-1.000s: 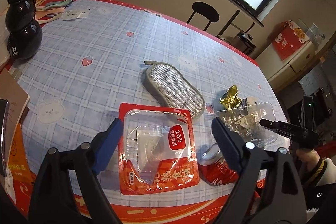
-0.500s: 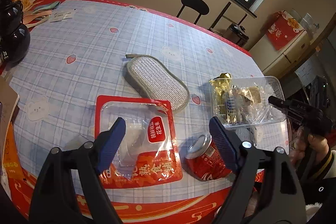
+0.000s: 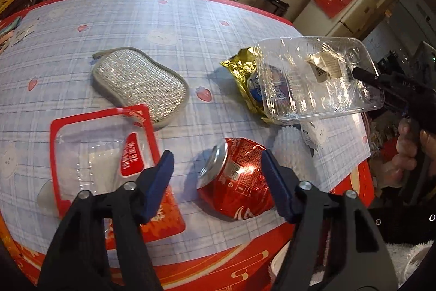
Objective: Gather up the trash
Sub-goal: 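Grasp the red soda can with the left gripper, then lift the red can with the left gripper while the right gripper holds the clear tray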
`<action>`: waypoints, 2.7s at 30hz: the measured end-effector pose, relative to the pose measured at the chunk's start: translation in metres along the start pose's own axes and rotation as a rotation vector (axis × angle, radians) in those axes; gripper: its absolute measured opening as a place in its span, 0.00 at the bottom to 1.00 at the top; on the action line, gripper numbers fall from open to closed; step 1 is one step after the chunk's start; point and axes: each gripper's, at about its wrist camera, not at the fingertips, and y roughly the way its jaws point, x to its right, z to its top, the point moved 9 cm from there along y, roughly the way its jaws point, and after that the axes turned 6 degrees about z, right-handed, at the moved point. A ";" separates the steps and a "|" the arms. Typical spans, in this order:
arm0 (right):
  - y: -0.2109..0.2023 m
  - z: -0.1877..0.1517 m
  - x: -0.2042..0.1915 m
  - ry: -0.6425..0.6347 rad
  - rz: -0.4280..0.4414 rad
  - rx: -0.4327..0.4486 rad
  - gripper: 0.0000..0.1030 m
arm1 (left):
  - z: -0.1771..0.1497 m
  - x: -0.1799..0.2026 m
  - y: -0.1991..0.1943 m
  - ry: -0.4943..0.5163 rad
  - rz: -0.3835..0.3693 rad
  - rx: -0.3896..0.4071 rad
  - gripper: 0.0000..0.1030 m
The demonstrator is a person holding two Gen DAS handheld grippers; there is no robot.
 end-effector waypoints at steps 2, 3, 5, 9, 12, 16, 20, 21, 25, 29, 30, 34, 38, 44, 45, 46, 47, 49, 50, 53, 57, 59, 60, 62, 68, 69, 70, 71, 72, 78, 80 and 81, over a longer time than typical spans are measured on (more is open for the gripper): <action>-0.006 -0.002 0.005 0.010 -0.009 0.009 0.14 | 0.001 0.006 0.014 0.022 -0.006 -0.022 0.54; -0.009 -0.003 0.008 0.015 -0.013 0.013 0.14 | 0.001 0.008 0.019 0.035 -0.008 -0.034 0.54; -0.016 -0.005 0.015 0.026 -0.022 0.023 0.14 | -0.001 0.011 0.030 0.076 -0.006 -0.060 0.54; -0.027 -0.008 0.029 0.055 -0.038 0.039 0.14 | -0.006 0.010 0.047 0.107 0.022 -0.100 0.54; -0.033 -0.011 0.038 0.075 -0.051 0.046 0.14 | -0.011 0.008 0.056 0.101 0.022 -0.121 0.50; -0.037 -0.014 0.044 0.090 -0.060 0.052 0.14 | -0.016 0.010 0.069 0.108 0.028 -0.156 0.43; -0.039 -0.017 0.047 0.094 -0.064 0.052 0.14 | -0.021 0.014 0.078 0.119 0.032 -0.177 0.41; -0.039 -0.017 0.048 0.096 -0.065 0.052 0.14 | -0.022 0.014 0.079 0.115 0.031 -0.179 0.42; -0.042 -0.018 0.052 0.107 -0.070 0.056 0.14 | -0.019 0.014 0.081 0.086 0.011 -0.179 0.41; -0.043 -0.017 0.055 0.115 -0.070 0.060 0.14 | -0.015 0.013 0.074 0.081 0.019 -0.150 0.35; -0.044 -0.017 0.056 0.116 -0.071 0.061 0.14 | -0.014 0.013 0.070 0.081 0.019 -0.140 0.33; -0.044 -0.014 0.054 0.119 -0.068 0.069 0.14 | -0.007 0.010 0.050 0.037 0.005 -0.088 0.25; -0.043 -0.011 0.052 0.115 -0.061 0.071 0.14 | -0.001 0.005 0.028 0.000 -0.002 -0.039 0.25; -0.040 -0.010 0.046 0.103 -0.044 0.070 0.14 | 0.010 -0.003 -0.004 -0.029 -0.001 0.036 0.24; -0.040 -0.009 0.044 0.099 -0.041 0.070 0.14 | 0.012 -0.003 -0.008 -0.030 -0.002 0.047 0.24; -0.040 -0.008 0.043 0.096 -0.040 0.071 0.14 | 0.014 -0.003 -0.012 -0.030 -0.001 0.057 0.24; -0.040 -0.008 0.043 0.094 -0.038 0.071 0.14 | 0.017 -0.003 -0.017 -0.028 0.002 0.069 0.24; -0.042 -0.006 0.042 0.090 -0.035 0.074 0.14 | 0.021 -0.002 -0.023 -0.023 0.011 0.088 0.24; -0.042 -0.006 0.042 0.089 -0.034 0.077 0.14 | 0.023 -0.002 -0.027 -0.023 0.011 0.096 0.24; -0.046 -0.004 0.043 0.090 -0.035 0.085 0.14 | 0.028 0.000 -0.035 -0.025 0.009 0.124 0.24; -0.052 -0.006 0.048 0.091 -0.053 0.085 0.14 | 0.037 0.002 -0.044 -0.016 0.001 0.159 0.24; -0.056 -0.008 0.049 0.086 -0.066 0.082 0.14 | 0.041 0.004 -0.047 -0.017 -0.004 0.173 0.24; -0.058 -0.008 0.050 0.082 -0.070 0.081 0.14 | 0.042 0.004 -0.047 -0.019 -0.003 0.177 0.24; -0.062 -0.010 0.055 0.085 -0.077 0.082 0.14 | 0.043 0.005 -0.048 -0.025 -0.002 0.184 0.24; -0.061 -0.009 0.070 0.099 -0.064 0.058 0.14 | 0.045 0.014 -0.054 -0.042 0.023 0.208 0.24; -0.061 -0.005 0.072 0.092 -0.056 0.055 0.14 | 0.046 0.016 -0.056 -0.050 0.030 0.216 0.24; -0.062 -0.003 0.073 0.085 -0.050 0.052 0.14 | 0.046 0.018 -0.057 -0.060 0.036 0.222 0.24; -0.064 0.001 0.075 0.077 -0.042 0.050 0.14 | 0.046 0.022 -0.059 -0.075 0.041 0.228 0.24; -0.068 0.004 0.077 0.068 -0.033 0.052 0.14 | 0.047 0.027 -0.061 -0.086 0.043 0.233 0.24; -0.092 0.025 0.112 0.078 -0.015 0.068 0.14 | 0.056 0.068 -0.067 -0.076 0.056 0.265 0.24; -0.099 0.031 0.127 0.086 -0.015 0.080 0.14 | 0.061 0.084 -0.067 -0.073 0.059 0.278 0.24; -0.105 0.036 0.138 0.097 -0.017 0.087 0.14 | 0.063 0.094 -0.066 -0.077 0.060 0.281 0.24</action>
